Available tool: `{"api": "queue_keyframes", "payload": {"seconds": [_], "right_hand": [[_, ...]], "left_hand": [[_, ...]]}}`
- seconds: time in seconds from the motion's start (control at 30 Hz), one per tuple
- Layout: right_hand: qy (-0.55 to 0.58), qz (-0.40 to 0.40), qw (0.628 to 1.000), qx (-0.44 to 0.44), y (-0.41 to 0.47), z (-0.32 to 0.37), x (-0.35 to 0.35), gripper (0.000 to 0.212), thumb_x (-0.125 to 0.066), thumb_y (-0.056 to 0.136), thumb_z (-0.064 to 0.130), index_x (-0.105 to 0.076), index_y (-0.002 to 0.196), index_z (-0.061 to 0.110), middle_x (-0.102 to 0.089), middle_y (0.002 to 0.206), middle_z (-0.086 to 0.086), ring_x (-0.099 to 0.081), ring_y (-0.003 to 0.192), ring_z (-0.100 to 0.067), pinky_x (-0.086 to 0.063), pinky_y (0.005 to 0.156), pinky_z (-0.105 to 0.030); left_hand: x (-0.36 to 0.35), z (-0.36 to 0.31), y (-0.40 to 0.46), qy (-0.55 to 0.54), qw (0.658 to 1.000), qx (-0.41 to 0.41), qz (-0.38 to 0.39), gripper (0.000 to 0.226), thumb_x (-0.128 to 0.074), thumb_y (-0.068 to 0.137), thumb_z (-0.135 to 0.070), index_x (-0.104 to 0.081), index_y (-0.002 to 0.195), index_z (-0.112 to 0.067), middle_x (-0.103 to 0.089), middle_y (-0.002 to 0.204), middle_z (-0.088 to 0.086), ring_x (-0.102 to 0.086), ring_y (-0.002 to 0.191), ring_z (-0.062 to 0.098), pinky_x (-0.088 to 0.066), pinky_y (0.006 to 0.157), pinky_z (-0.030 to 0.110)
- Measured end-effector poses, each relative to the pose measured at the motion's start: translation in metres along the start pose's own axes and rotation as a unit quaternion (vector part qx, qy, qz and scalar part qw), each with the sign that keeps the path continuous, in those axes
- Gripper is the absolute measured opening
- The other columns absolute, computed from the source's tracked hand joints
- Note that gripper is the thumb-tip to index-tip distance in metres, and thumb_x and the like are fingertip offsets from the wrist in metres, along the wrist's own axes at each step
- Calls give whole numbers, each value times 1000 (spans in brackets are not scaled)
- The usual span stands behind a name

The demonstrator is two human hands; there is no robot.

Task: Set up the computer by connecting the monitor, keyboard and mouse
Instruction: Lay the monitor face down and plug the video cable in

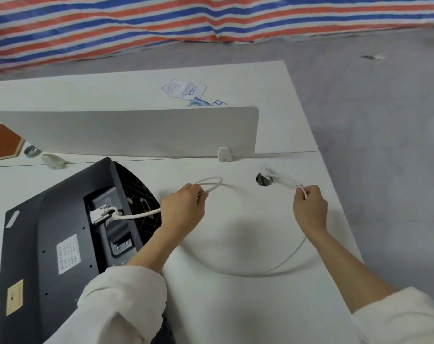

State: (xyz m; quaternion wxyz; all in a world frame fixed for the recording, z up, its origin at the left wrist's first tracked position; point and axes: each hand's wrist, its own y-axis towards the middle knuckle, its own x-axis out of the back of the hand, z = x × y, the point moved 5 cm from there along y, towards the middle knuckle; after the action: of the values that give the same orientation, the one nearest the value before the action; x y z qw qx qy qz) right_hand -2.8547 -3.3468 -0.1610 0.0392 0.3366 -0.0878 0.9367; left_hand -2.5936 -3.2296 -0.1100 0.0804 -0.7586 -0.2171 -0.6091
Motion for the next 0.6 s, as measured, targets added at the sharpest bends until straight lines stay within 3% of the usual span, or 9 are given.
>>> {"api": "queue_keyframes", "payload": {"seconds": [0.1, 0.2, 0.27, 0.33, 0.4, 0.47, 0.5, 0.57, 0.6], "right_hand": [[-42, 2, 999, 5, -5, 10, 4, 26, -41, 97, 22, -54, 107, 2, -62, 94, -16, -52, 78, -30, -41, 66, -34], [-15, -7, 1000, -14, -7, 25, 10, 43, -38, 98, 23, -41, 136, 3, -61, 115, -17, -55, 106, -33, -42, 83, -37], [58, 5, 998, -23, -5, 39, 7, 46, -39, 96, 18, -36, 140, 6, -61, 115, -14, -57, 102, -29, -41, 77, -33], [127, 36, 991, -18, 0, 55, -4, 39, -42, 91, 13, -47, 129, 5, -63, 106, -14, -62, 93, -28, -42, 70, -32], [179, 94, 979, -15, 1, 72, -20, 19, -42, 88, 10, -57, 98, 3, -56, 84, -21, -62, 75, -24, -40, 66, -33], [149, 165, 975, -6, 0, 85, -37, 12, -39, 85, 12, -47, 77, 13, -48, 76, -9, -50, 65, -18, -34, 63, -28], [102, 197, 975, -2, -4, 89, -42, 11, -38, 84, 17, -47, 77, 18, -50, 80, -1, -48, 68, -16, -34, 62, -28], [33, 222, 974, 6, -13, 89, -50, 32, -38, 88, 20, -55, 115, 19, -55, 113, 2, -54, 101, -19, -40, 80, -28], [25, 219, 975, 15, -17, 88, -51, 45, -38, 91, 18, -44, 135, 15, -51, 128, -3, -49, 116, -22, -40, 87, -28]], "left_hand": [[2, 0, 2, -12, 1000, 2, -15, 23, -52, 94, -29, -66, 88, -12, -65, 82, 1, -62, 68, 30, -32, 55, 27], [5, 0, 4, -23, 999, -5, -32, 22, -55, 92, -28, -65, 83, -12, -64, 77, 1, -60, 62, 30, -35, 53, 28], [9, 1, 3, -38, 997, -19, -61, 21, -58, 90, -27, -65, 77, -12, -62, 70, 0, -58, 53, 28, -36, 48, 28], [16, 2, 2, -50, 994, -34, -95, 22, -56, 87, -28, -65, 74, -14, -61, 65, -1, -56, 47, 26, -37, 43, 27], [21, 2, 2, -67, 991, -40, -112, 22, -53, 86, -29, -65, 75, -14, -61, 66, -1, -56, 47, 25, -37, 43, 28], [27, 3, 3, -83, 988, -46, -122, 23, -52, 87, -29, -66, 79, -13, -62, 69, -2, -58, 52, 25, -40, 45, 29], [31, 4, 4, -93, 986, -49, -128, 24, -51, 87, -30, -66, 80, -13, -62, 70, -3, -58, 54, 24, -41, 46, 30], [40, 5, 3, -113, 981, -60, -145, 25, -50, 89, -30, -66, 82, -12, -63, 72, -3, -58, 55, 22, -40, 47, 30], [45, 5, 2, -122, 978, -71, -155, 27, -48, 90, -31, -66, 82, -11, -63, 73, -4, -57, 54, 21, -39, 47, 29]]}}
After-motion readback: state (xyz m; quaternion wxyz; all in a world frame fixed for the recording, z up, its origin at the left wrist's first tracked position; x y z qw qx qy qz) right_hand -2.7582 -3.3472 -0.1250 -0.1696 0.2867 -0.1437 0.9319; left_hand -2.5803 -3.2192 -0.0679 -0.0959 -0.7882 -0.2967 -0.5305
